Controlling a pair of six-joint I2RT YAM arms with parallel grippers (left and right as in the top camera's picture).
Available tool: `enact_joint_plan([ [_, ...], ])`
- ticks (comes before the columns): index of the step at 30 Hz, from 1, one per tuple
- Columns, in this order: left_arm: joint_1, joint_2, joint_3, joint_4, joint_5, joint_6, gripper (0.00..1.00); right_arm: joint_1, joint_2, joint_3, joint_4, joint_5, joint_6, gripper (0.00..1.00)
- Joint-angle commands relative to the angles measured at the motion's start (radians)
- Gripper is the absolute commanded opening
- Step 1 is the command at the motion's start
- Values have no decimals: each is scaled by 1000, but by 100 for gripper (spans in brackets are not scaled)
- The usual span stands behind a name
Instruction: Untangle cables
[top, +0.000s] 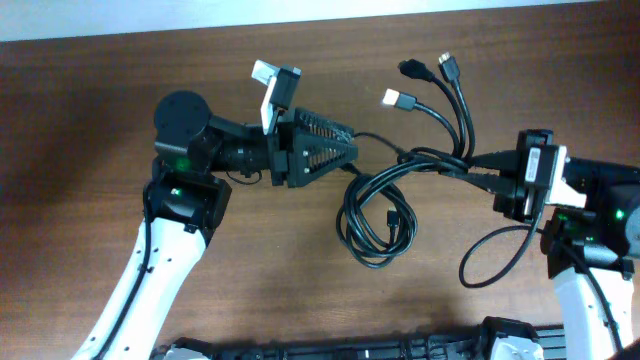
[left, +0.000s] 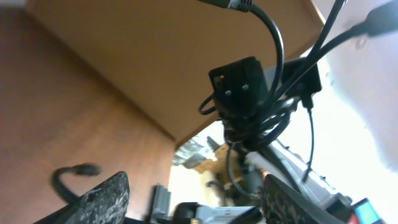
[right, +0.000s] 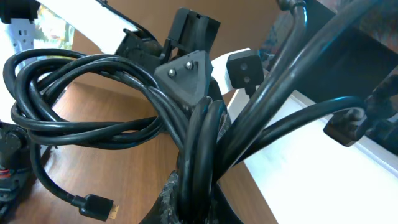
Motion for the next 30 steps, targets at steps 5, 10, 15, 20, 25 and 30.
enact_joint_plan([
  [5,0,2,5,-1,-4,-418,68,5,75,15,4,18,-5,4],
  [10,0,2,5,-1,4,-465,65,5,112,15,5,18,-5,4],
  [15,0,2,5,-2,75,-503,62,5,130,15,8,18,-50,4],
  [20,-8,2,5,-1,116,-502,62,5,130,15,52,21,-50,4],
  [25,-60,2,5,-1,115,-502,67,5,131,15,134,21,-49,4],
  [30,-101,2,5,-1,100,-502,64,5,132,15,154,21,-49,4],
])
